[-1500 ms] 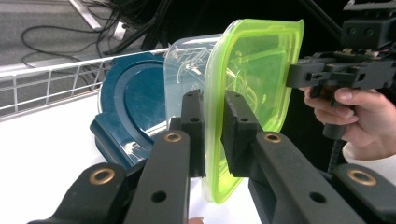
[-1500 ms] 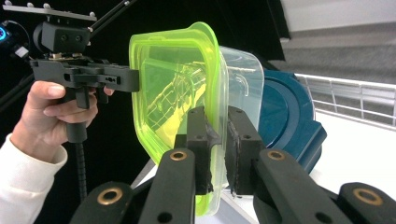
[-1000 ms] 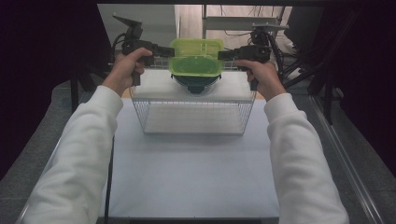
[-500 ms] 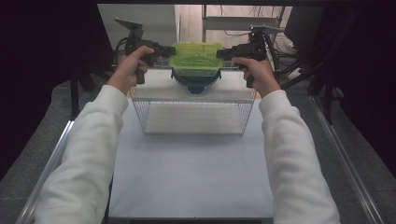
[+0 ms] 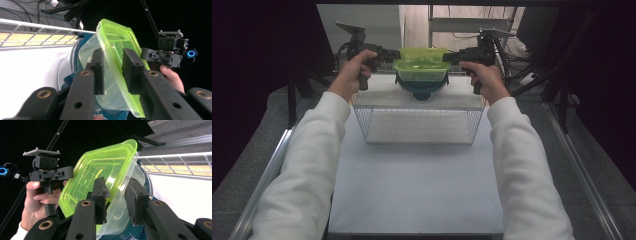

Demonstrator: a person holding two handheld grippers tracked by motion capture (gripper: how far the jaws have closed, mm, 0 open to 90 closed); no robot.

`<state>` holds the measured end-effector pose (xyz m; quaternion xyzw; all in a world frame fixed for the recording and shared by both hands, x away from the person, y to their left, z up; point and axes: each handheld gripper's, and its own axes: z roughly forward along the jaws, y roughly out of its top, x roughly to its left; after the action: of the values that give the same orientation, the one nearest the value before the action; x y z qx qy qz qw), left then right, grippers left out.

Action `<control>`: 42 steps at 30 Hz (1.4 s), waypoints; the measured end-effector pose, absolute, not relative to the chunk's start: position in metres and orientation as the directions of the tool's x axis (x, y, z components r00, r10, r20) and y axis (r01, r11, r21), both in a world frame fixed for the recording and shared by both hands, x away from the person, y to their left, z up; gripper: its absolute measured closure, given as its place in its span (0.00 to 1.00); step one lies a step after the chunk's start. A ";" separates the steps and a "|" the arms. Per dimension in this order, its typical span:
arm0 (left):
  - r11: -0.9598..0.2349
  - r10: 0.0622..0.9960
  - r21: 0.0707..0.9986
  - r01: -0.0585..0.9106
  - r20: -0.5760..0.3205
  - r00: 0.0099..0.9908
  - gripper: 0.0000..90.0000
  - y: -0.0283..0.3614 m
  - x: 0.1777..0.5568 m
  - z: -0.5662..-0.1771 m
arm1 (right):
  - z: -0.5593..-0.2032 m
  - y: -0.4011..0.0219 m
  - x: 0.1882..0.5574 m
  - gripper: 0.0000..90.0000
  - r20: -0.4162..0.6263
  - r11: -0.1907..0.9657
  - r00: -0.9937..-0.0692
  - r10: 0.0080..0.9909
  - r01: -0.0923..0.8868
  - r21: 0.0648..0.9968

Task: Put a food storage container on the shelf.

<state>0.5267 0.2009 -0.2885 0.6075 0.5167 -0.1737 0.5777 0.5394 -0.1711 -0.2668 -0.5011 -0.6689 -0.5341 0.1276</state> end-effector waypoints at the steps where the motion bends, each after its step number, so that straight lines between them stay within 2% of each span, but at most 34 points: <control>1: 0.207 0.431 0.528 0.823 -0.805 0.408 0.73 0.201 0.527 -0.288 | -0.267 -0.170 0.539 0.72 0.702 -0.068 -0.470 0.535 0.805 0.590; 2: 0.215 0.436 0.541 0.813 -0.798 0.416 0.69 0.202 0.526 -0.287 | -0.266 -0.169 0.538 0.66 0.696 -0.065 -0.472 0.541 0.801 0.595; 4: 0.226 0.455 0.581 0.782 -0.772 0.443 0.54 0.204 0.525 -0.285 | -0.264 -0.167 0.536 0.48 0.675 -0.084 -0.479 0.561 0.779 0.622; 7: 0.230 0.462 0.609 0.759 -0.755 0.466 0.43 0.208 0.521 -0.282 | -0.260 -0.167 0.532 0.39 0.633 -0.099 -0.496 0.594 0.736 0.670; 10: 0.194 0.482 0.640 0.744 -0.722 0.496 0.35 0.209 0.514 -0.278 | -0.254 -0.169 0.525 0.36 0.579 -0.086 -0.526 0.623 0.690 0.719; 14: 0.155 0.534 0.677 0.720 -0.670 0.515 0.33 0.207 0.502 -0.272 | -0.249 -0.171 0.516 0.34 0.531 -0.050 -0.564 0.633 0.655 0.754; 20: 0.154 0.545 0.705 0.693 -0.645 0.536 0.32 0.207 0.489 -0.270 | -0.247 -0.174 0.501 0.31 0.489 -0.021 -0.618 0.616 0.607 0.794; 28: 0.105 0.588 0.762 0.639 -0.566 0.578 0.32 0.208 0.467 -0.272 | -0.244 -0.191 0.485 0.31 0.427 0.046 -0.677 0.599 0.561 0.826; 36: 0.037 0.624 0.844 0.536 -0.438 0.647 0.34 0.208 0.426 -0.267 | -0.246 -0.210 0.460 0.30 0.377 0.080 -0.716 0.588 0.515 0.854; 40: 0.011 0.657 0.867 0.498 -0.382 0.650 0.34 0.210 0.398 -0.274 | -0.253 -0.217 0.441 0.30 0.343 0.112 -0.736 0.584 0.491 0.864; 42: -0.040 0.688 0.879 0.475 -0.321 0.651 0.34 0.210 0.382 -0.282 | -0.257 -0.221 0.429 0.30 0.306 0.140 -0.746 0.591 0.469 0.872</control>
<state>0.3823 0.2101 -0.2823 0.7147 0.4065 0.0948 0.5611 0.4287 -0.2214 -0.2567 -0.3518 -0.7531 -0.5532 -0.0550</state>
